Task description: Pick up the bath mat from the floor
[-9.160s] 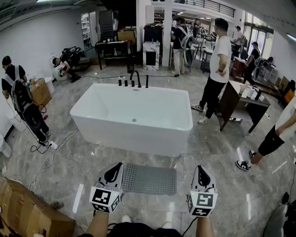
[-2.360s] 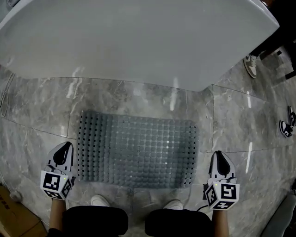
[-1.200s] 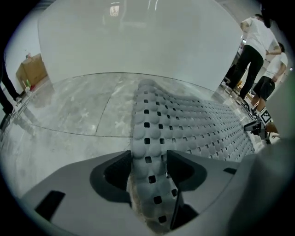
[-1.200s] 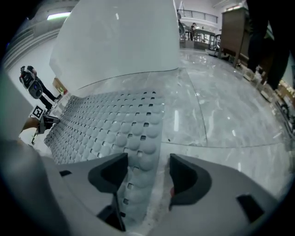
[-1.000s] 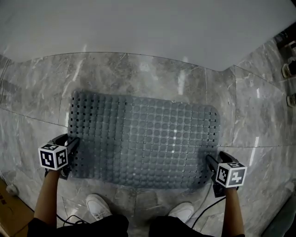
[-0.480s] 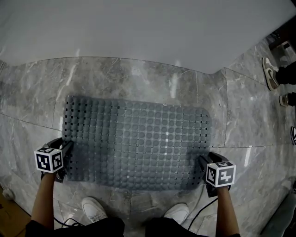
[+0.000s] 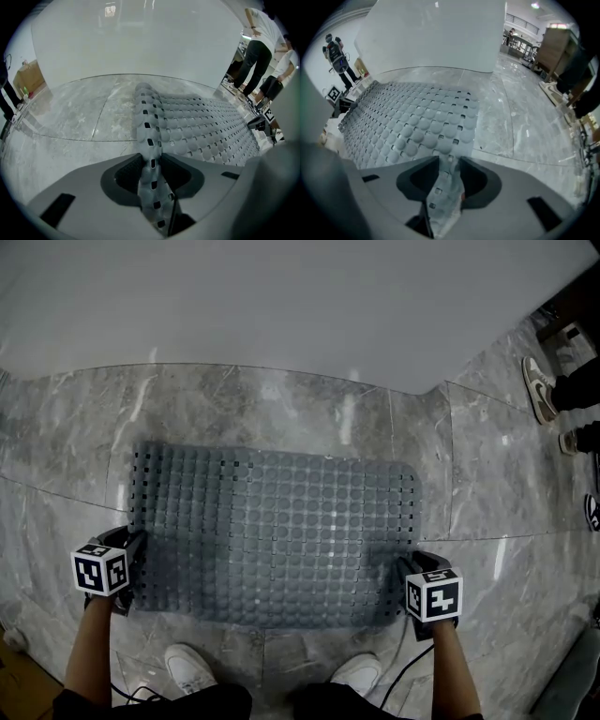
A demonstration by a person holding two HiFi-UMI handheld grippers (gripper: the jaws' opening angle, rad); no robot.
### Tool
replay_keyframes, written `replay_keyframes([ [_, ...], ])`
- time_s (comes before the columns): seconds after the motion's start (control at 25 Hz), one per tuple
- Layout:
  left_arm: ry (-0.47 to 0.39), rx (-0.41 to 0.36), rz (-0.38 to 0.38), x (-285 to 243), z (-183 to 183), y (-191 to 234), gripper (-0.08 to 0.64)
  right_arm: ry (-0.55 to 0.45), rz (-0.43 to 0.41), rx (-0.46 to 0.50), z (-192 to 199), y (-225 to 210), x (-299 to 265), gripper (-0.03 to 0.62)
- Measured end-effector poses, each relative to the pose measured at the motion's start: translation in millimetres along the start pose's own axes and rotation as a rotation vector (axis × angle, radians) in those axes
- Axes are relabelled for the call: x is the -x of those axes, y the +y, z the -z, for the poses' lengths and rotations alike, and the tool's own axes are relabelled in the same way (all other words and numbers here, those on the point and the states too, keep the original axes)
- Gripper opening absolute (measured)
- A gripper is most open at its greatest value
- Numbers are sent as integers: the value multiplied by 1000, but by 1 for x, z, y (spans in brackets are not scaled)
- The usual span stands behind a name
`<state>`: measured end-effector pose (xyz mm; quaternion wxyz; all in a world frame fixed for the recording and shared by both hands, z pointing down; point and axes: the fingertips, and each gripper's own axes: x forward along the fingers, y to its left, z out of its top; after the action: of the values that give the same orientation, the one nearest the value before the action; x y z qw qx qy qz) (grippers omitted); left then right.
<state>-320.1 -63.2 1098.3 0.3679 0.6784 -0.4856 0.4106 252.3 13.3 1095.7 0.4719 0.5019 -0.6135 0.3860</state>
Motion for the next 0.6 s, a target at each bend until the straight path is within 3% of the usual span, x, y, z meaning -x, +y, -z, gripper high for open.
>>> replay_keyframes([
  [0.36, -34, -37, 23, 1, -3, -11, 70, -14, 37, 37, -1, 3, 1, 127],
  [0.6, -48, -38, 36, 6, -4, -14, 60, -23, 45, 54, -1, 4, 2, 100],
])
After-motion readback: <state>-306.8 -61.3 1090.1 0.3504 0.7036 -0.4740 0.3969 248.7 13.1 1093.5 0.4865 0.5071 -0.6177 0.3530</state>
